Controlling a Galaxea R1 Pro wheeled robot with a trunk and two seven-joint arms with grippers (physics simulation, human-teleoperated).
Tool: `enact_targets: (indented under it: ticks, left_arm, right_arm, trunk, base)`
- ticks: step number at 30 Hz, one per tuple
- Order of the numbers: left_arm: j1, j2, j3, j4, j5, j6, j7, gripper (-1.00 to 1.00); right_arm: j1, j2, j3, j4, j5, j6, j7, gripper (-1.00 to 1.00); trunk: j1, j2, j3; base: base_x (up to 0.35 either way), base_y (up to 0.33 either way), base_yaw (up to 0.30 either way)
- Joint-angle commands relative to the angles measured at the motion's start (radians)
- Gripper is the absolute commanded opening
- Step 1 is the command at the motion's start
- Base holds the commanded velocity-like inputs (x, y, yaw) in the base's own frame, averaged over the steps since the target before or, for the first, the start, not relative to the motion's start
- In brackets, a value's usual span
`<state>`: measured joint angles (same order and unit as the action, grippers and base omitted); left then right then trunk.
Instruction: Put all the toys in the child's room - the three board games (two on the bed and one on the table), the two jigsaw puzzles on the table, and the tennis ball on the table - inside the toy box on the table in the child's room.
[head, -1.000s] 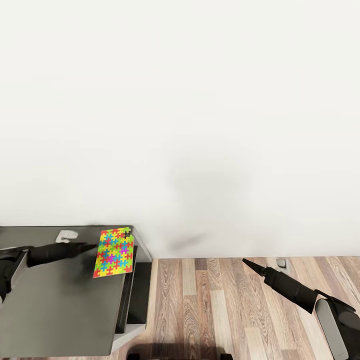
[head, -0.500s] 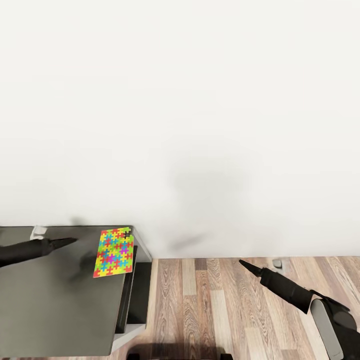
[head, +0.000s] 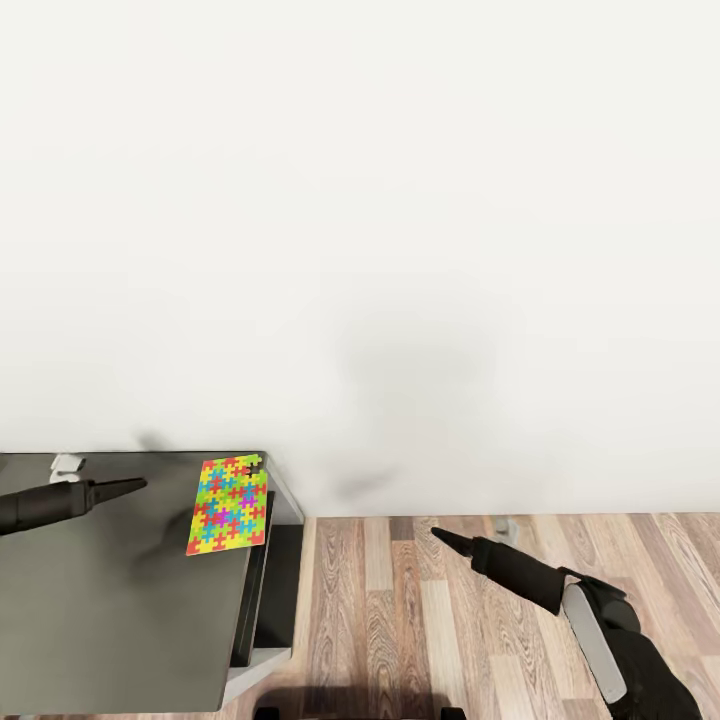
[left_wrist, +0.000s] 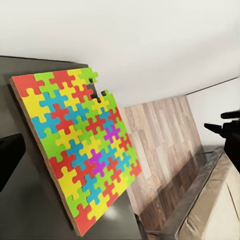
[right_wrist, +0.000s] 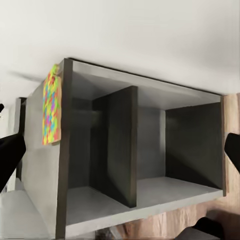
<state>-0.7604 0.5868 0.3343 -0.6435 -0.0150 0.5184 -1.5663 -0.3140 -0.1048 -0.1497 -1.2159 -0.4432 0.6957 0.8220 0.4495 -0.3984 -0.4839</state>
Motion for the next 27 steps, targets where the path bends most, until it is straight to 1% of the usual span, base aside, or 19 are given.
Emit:
enact_targets:
  ticks: [1, 2, 3, 5, 7, 8, 10, 13, 14, 16, 19, 23, 24, 25, 26, 27]
  left_arm:
    - [0.005, -0.001, 0.000, -0.007, 0.006, 0.012, -0.005, 1.00]
    - [0.008, -0.001, 0.000, -0.012, 0.010, 0.012, -0.005, 1.00]
    - [0.012, -0.001, 0.000, -0.023, 0.023, 0.017, -0.005, 1.00]
    - [0.016, -0.001, 0.000, -0.037, 0.041, 0.030, -0.005, 1.00]
    - [0.022, -0.001, 0.001, -0.051, 0.067, 0.049, -0.005, 1.00]
    - [0.033, 0.000, 0.002, -0.068, 0.100, 0.073, -0.005, 1.00]
    - [0.047, 0.000, 0.001, -0.090, 0.140, 0.100, -0.005, 1.00]
    - [0.071, 0.001, 0.000, -0.144, 0.210, 0.146, -0.005, 1.00]
    - [0.096, 0.001, -0.001, -0.198, 0.259, 0.180, -0.005, 1.00]
    - [0.132, 0.001, -0.003, -0.267, 0.308, 0.218, -0.005, 1.00]
    - [0.203, -0.002, -0.005, -0.393, 0.378, 0.275, -0.005, 1.00]
    - [0.300, -0.005, -0.005, -0.555, 0.454, 0.336, -0.005, 1.00]
    - [0.338, -0.005, -0.003, -0.613, 0.482, 0.357, -0.005, 1.00]
    - [0.354, -0.005, -0.003, -0.635, 0.494, 0.366, -0.005, 1.00]
    - [0.377, -0.005, -0.001, -0.667, 0.512, 0.379, -0.005, 1.00]
    - [0.386, -0.005, -0.001, -0.679, 0.519, 0.384, -0.005, 1.00]
  right_arm:
    - [-0.015, 0.024, 0.020, 0.012, -0.002, 0.006, -0.022, 1.00]
    - [-0.023, 0.037, 0.029, 0.021, -0.002, 0.006, -0.033, 1.00]
    - [-0.041, 0.061, 0.043, 0.045, 0.000, 0.005, -0.053, 1.00]
    - [-0.060, 0.080, 0.053, 0.076, 0.001, 0.000, -0.069, 1.00]
    - [-0.079, 0.093, 0.060, 0.110, 0.001, -0.013, -0.079, 1.00]
    - [-0.097, 0.101, 0.064, 0.145, 0.001, -0.034, -0.086, 1.00]
    - [-0.114, 0.106, 0.067, 0.178, 0.000, -0.055, -0.090, 1.00]
    - [-0.135, 0.111, 0.069, 0.220, -0.002, -0.079, -0.092, 1.00]
    - [-0.145, 0.112, 0.070, 0.239, -0.003, -0.088, -0.092, 1.00]
    - [-0.151, 0.114, 0.070, 0.252, -0.003, -0.094, -0.092, 1.00]
    - [-0.156, 0.115, 0.071, 0.263, -0.003, -0.100, -0.090, 1.00]
    - [-0.159, 0.116, 0.072, 0.267, -0.002, -0.103, -0.086, 1.00]
    - [-0.160, 0.116, 0.072, 0.268, -0.002, -0.103, -0.084, 1.00]
    - [-0.160, 0.116, 0.072, 0.268, -0.002, -0.103, -0.084, 1.00]
    - [-0.161, 0.116, 0.073, 0.269, -0.002, -0.102, -0.083, 1.00]
    - [-0.161, 0.116, 0.073, 0.269, -0.003, -0.102, -0.082, 1.00]
  trunk:
    - [0.000, -0.002, -0.001]
    - [0.000, -0.002, -0.001]
    - [0.000, -0.002, -0.001]
    - [0.000, -0.002, -0.001]
    - [0.000, -0.002, -0.001]
    - [0.000, -0.002, -0.001]
    - [0.000, -0.002, -0.001]
    - [0.000, -0.002, -0.001]
    - [0.000, -0.002, -0.001]
    - [0.000, -0.002, -0.001]
    - [0.000, -0.002, -0.001]
    - [0.000, -0.002, -0.001]
    - [0.000, -0.002, -0.001]
    - [0.000, -0.002, -0.001]
    - [0.000, -0.002, -0.001]
    - [0.000, -0.002, -0.001]
  base:
    - [0.000, 0.000, 0.000]
    - [0.000, 0.000, 0.000]
    - [0.000, 0.000, 0.000]
    - [0.000, 0.000, 0.000]
    - [0.000, 0.000, 0.000]
    - [0.000, 0.000, 0.000]
    - [0.000, 0.000, 0.000]
    - [0.000, 0.000, 0.000]
    - [0.000, 0.000, 0.000]
    - [0.000, 0.000, 0.000]
    - [0.000, 0.000, 0.000]
    - [0.000, 0.000, 0.000]
    - [0.000, 0.000, 0.000]
    - [0.000, 0.000, 0.000]
    - [0.000, 0.000, 0.000]
    - [0.000, 0.000, 0.000]
